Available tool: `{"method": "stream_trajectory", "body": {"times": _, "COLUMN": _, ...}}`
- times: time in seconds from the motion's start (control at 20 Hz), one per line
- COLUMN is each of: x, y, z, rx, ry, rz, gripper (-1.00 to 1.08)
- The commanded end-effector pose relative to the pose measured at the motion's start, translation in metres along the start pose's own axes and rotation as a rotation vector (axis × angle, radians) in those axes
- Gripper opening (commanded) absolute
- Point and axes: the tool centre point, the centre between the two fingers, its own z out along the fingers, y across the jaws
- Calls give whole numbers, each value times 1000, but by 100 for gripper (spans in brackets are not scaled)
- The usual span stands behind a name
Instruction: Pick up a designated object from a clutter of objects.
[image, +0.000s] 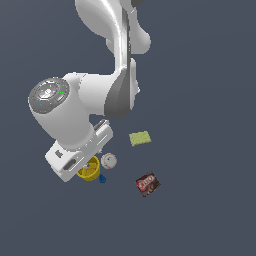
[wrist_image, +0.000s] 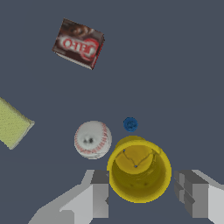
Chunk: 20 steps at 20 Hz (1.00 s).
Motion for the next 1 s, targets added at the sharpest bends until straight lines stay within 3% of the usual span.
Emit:
{"method": "stream_trajectory", "body": {"times": 0.0, "x": -2, "y": 8, "z": 9, "rx": 3, "ry": 3, "rz": -55, "gripper": 28}}
{"method": "stream_trajectory", "body": {"times": 0.95, "x": -21, "y": 56, "z": 74, "rx": 21, "ry": 29, "rz": -396, "gripper": 28}}
